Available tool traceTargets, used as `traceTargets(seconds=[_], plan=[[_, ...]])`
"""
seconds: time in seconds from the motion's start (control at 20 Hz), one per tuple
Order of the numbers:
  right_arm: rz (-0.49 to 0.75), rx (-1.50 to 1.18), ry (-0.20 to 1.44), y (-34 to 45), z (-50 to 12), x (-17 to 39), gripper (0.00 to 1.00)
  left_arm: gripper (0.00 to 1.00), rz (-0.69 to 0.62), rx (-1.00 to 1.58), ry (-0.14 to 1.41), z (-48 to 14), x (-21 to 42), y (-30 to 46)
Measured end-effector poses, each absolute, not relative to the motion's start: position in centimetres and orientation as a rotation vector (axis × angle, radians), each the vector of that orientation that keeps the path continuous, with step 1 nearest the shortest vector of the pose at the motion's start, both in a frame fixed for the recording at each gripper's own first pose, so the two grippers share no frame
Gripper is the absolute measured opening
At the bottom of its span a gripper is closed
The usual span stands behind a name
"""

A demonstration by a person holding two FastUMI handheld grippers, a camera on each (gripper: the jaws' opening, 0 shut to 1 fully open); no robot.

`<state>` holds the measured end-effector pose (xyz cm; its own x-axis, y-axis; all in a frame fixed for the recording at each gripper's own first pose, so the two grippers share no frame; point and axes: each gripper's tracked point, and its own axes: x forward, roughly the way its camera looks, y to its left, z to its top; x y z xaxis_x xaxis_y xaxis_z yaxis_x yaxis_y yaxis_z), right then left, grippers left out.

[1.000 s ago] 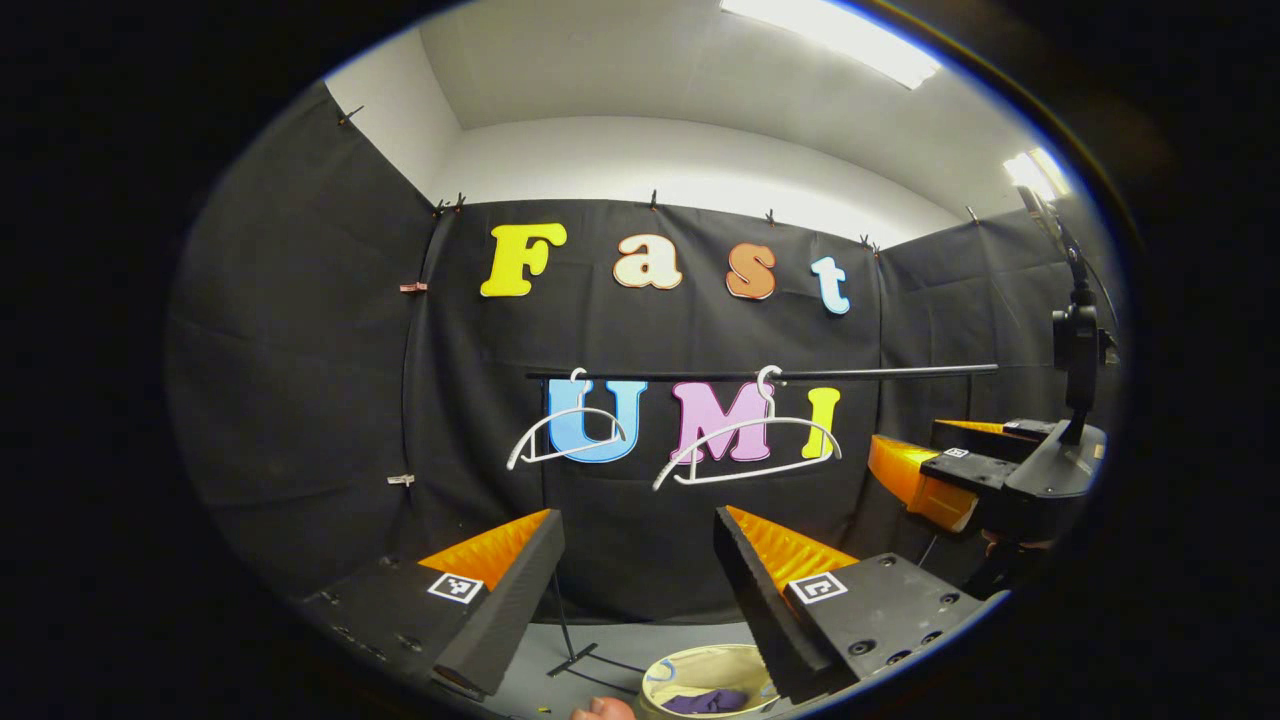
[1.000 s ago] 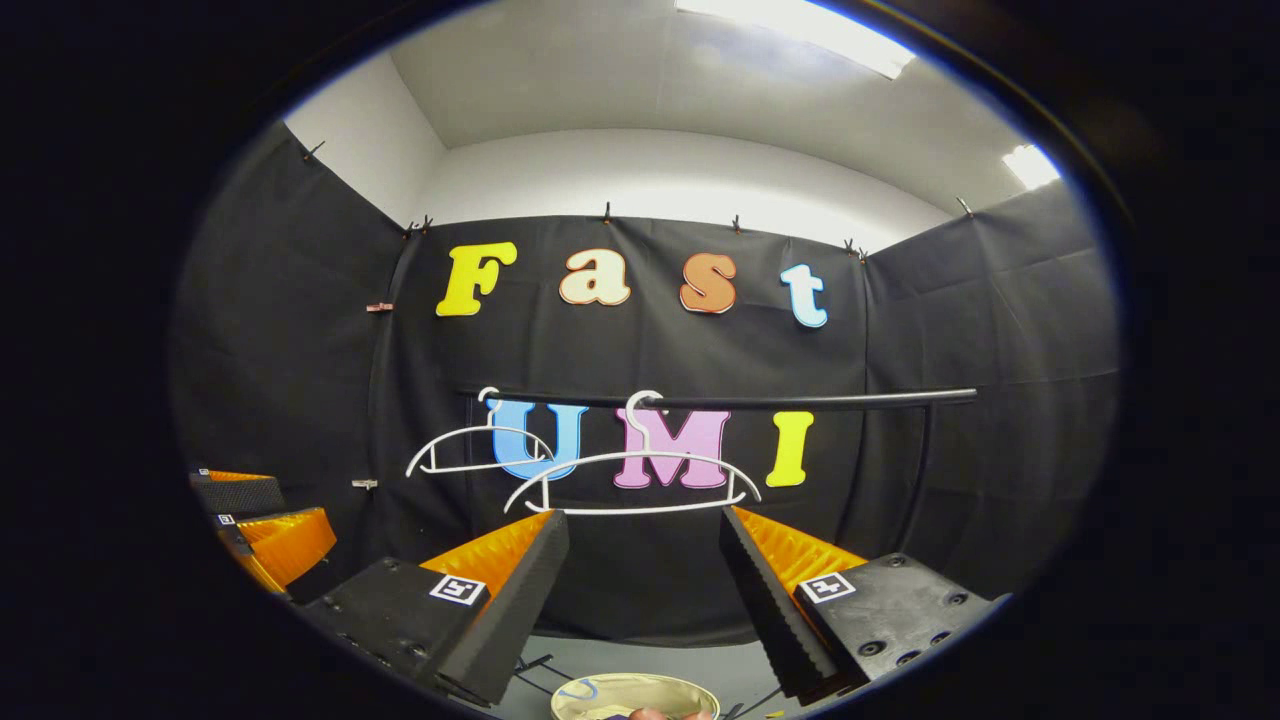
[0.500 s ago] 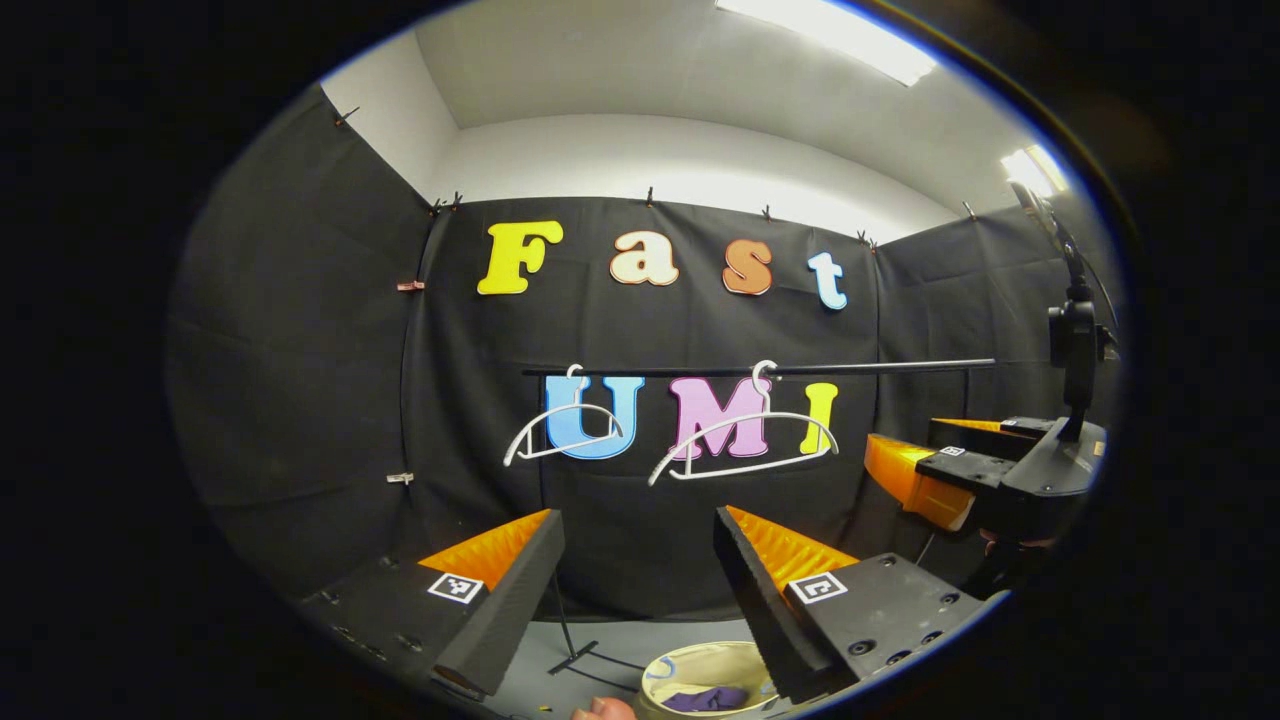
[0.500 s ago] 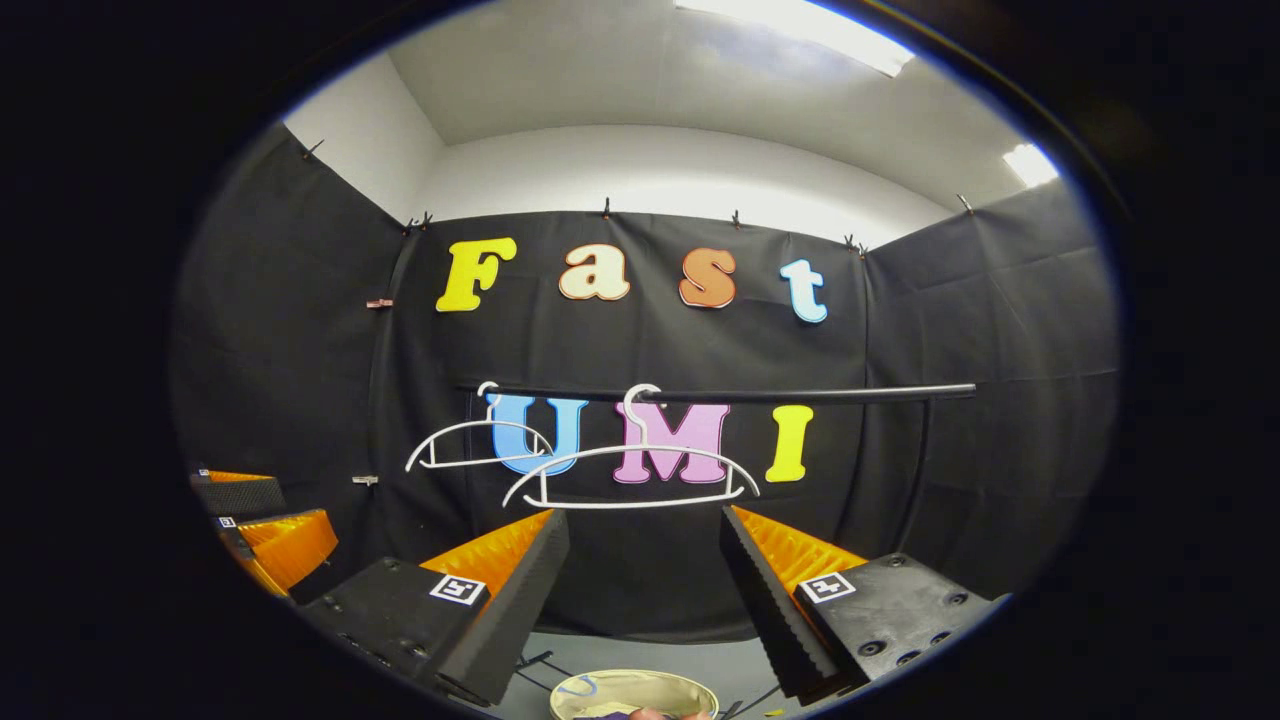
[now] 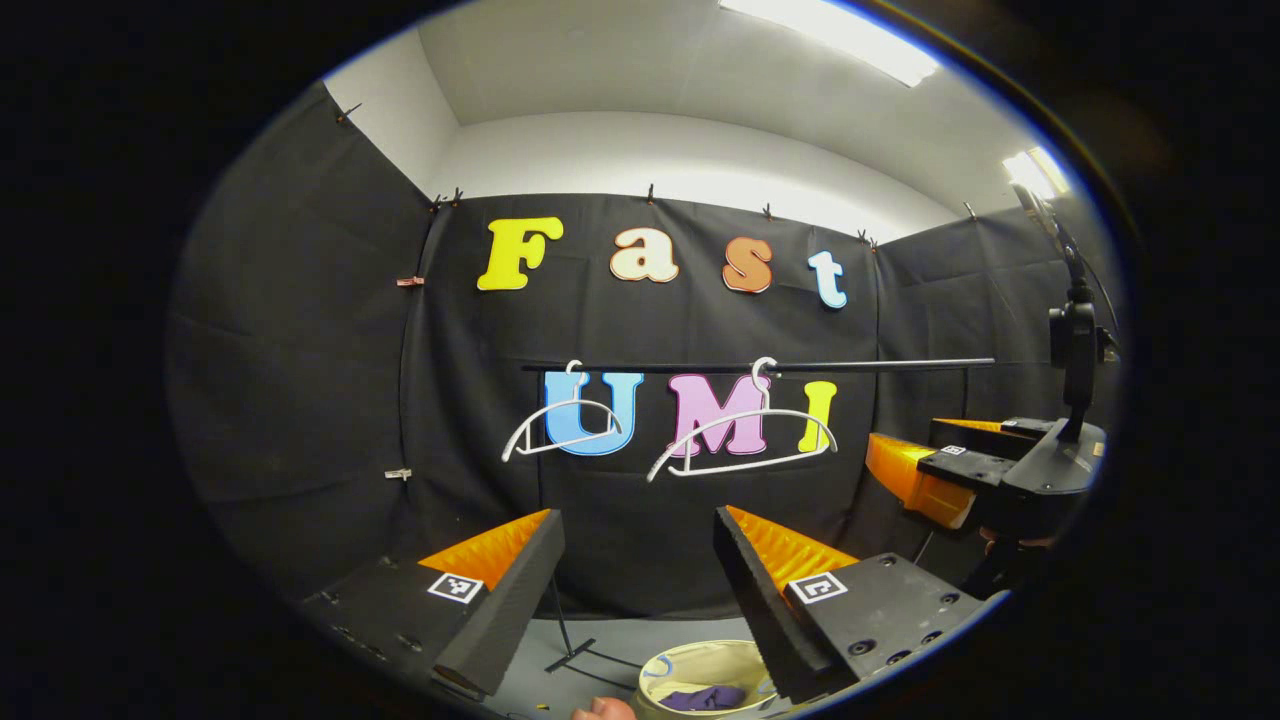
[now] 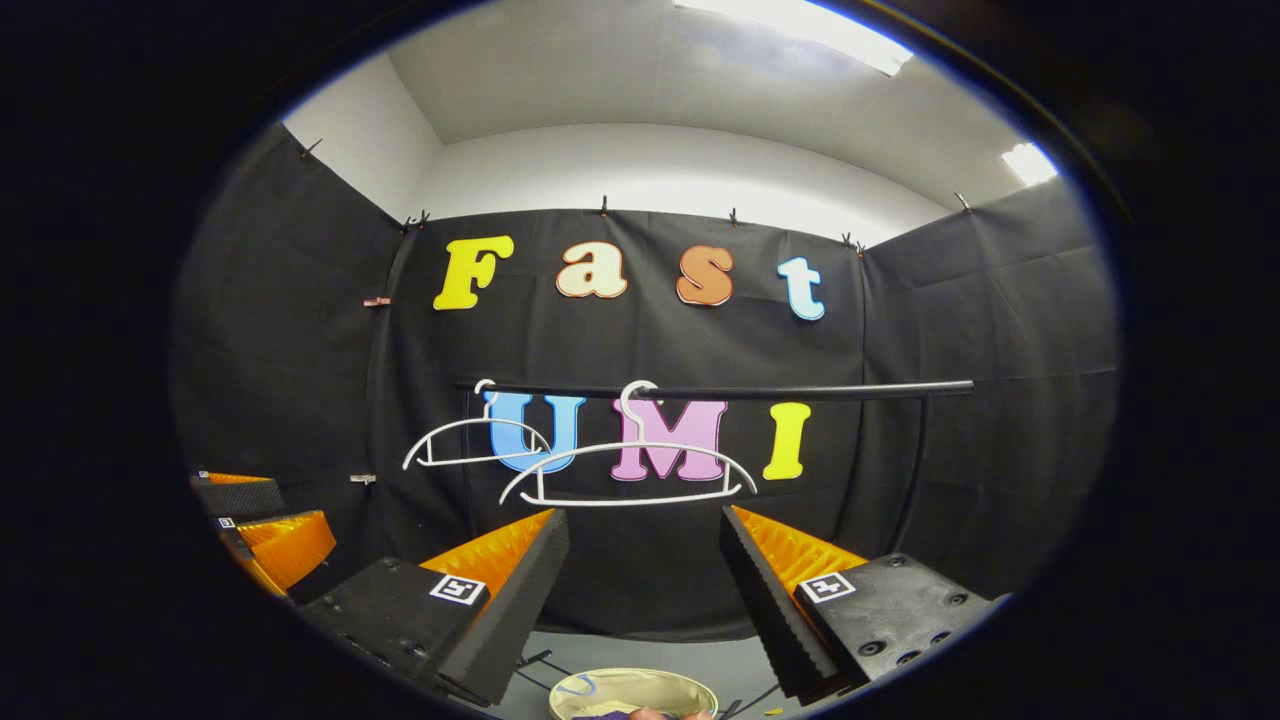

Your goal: Grasp the clothes on the hanger with both hands and then place them into the laundry hamper below.

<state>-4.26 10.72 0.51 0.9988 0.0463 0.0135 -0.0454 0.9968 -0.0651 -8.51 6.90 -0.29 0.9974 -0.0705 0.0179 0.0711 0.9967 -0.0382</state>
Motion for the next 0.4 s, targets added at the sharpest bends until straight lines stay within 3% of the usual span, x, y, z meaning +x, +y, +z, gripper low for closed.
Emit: traceTargets(seconds=[0.4], plan=[[0.05,-0.064,-0.018,10.79,0.69,-4.38,0.98,0.95,-0.066,-0.035,-0.016,-0.23,-8.67,6.95]])
